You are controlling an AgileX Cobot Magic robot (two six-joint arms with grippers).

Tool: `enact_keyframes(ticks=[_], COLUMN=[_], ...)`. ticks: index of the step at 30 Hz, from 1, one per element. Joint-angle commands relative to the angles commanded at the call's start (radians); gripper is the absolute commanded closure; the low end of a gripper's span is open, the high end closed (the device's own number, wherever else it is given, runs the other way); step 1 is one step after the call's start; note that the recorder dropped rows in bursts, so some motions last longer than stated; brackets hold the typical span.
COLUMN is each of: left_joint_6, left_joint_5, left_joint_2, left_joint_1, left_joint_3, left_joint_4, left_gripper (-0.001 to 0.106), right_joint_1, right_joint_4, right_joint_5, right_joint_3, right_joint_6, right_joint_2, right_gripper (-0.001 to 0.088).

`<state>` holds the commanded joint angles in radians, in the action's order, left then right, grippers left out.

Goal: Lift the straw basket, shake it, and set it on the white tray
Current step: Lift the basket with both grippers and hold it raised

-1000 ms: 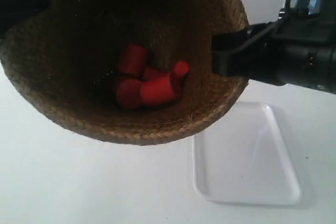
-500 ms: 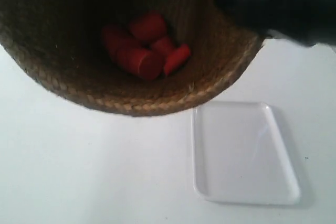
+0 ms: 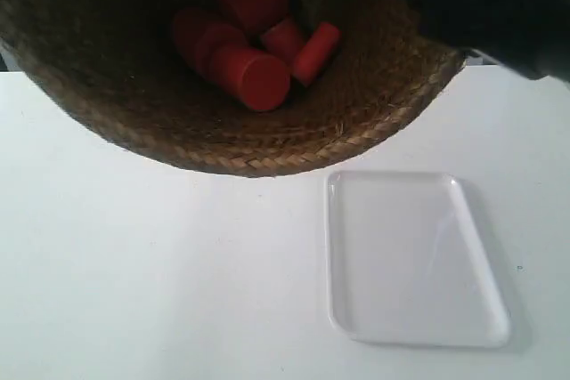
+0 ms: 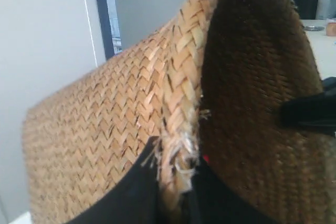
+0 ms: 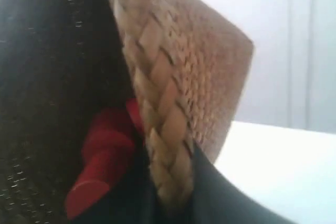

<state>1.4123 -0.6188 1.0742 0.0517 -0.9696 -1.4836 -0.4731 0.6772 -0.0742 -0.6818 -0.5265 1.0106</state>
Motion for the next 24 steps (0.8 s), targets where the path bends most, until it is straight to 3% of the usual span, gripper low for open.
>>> enact_keyframes(ticks=[2,5,7,8,10,14,15,16,17,18,22,24], left_joint_6=[0.017,0.030,0.024,0.005,-0.009,-0.047,-0.051,-0.054,-0.054,-0.087,-0.048,-0.050], left_joint_5=[-0.042,-0.011,-0.009,0.011,0.076,-0.038,-0.058,-0.052,0.039,0.085,0.055,0.051], left_joint_2=[-0.031,-0.075,-0.079,-0.045,0.021,-0.048,-0.057,-0.046,-0.018,0.001,-0.082,-0.069], left_joint_1=[0.000,0.000,0.000,0.000,0.000,0.000,0.000,0.011,0.023,0.020,0.018,0.020], left_joint_3=[-0.050,-0.129,-0.131,-0.081,-0.037,-0.145,-0.145,-0.096,-0.029,-0.003,-0.110,-0.069], left_joint_4=[-0.030,-0.003,0.024,0.053,0.040,0.001,0.019,0.103,0.127,0.101,0.059,0.098], left_gripper=[0.105,0.105,0.105,0.105,0.105,0.105,0.105,0.105,0.105,0.105,0.105,0.105], right_joint_1=[-0.002,-0.015,-0.015,-0.015,-0.015,-0.015,-0.015,-0.015,-0.015,-0.015,-0.015,-0.015], right_joint_4=[0.000,0.005,0.000,0.001,-0.001,0.005,0.001,-0.012,0.002,0.004,0.004,-0.009], right_joint_5=[0.115,0.194,0.157,0.058,0.002,0.228,0.207,0.064,-0.077,-0.112,0.130,0.054], right_joint_3=[-0.045,-0.111,-0.100,-0.043,-0.002,-0.114,-0.111,-0.048,0.009,0.021,-0.112,-0.077], right_joint_6=[0.009,0.033,0.041,0.033,0.019,0.091,0.096,0.070,0.070,0.070,0.078,0.049], right_joint_2=[-0.043,-0.125,-0.152,-0.112,-0.018,-0.131,-0.140,-0.112,-0.044,-0.005,-0.136,-0.140], right_gripper=[0.0868,0.0868,0.0868,0.0868,0.0868,0.0868,0.0868,0.0868,0.0868,0.0868,0.0868,0.0868])
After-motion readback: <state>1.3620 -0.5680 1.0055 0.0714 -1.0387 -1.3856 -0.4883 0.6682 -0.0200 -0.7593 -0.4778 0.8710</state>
